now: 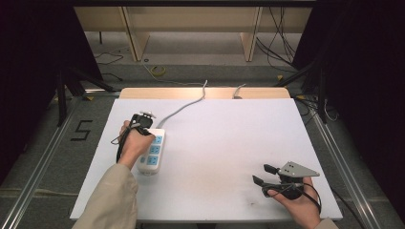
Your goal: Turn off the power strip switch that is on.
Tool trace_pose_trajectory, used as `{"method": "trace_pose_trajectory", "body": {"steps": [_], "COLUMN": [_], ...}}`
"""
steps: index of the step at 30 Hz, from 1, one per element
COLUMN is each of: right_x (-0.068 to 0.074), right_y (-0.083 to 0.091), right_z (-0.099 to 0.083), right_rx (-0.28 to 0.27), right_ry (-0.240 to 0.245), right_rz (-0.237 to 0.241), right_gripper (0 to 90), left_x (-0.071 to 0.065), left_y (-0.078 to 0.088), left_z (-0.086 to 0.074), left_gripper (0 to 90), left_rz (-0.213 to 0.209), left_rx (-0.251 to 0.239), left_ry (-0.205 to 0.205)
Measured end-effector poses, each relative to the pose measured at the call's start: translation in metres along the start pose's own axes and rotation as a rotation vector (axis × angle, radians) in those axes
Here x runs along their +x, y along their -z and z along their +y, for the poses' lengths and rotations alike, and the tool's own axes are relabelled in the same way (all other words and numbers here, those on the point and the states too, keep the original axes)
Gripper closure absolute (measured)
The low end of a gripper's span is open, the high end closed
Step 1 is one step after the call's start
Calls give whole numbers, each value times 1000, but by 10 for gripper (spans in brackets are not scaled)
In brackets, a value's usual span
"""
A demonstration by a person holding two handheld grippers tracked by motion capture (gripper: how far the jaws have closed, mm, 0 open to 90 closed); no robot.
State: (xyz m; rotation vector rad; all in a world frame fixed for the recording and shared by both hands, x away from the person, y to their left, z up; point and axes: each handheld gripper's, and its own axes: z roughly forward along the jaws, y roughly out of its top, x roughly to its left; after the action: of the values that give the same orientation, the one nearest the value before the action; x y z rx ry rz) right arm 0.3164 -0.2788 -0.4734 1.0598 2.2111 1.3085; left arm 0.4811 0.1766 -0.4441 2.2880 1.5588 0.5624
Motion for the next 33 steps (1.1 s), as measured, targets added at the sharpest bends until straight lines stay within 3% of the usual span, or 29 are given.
{"method": "trace_pose_trajectory", "body": {"steps": [16, 18, 23, 33], "right_x": [0, 0, 0, -1], "right_y": [0, 0, 0, 0], "right_z": [0, 0, 0, 0], "right_rx": [-1, -2, -2, -3], "right_ry": [0, -2, -2, -1], "right_rz": [1, 1, 2, 0], "right_gripper": [374, 374, 374, 374], "left_x": [0, 1, 1, 3], "left_y": [0, 2, 3, 13], "left_z": [0, 1, 0, -2], "left_gripper": [898, 897, 897, 897], "left_rz": [-6, -8, -10, -10], "left_rx": [-10, -33, -23, -61], "left_ry": [10, 19, 15, 10]}}
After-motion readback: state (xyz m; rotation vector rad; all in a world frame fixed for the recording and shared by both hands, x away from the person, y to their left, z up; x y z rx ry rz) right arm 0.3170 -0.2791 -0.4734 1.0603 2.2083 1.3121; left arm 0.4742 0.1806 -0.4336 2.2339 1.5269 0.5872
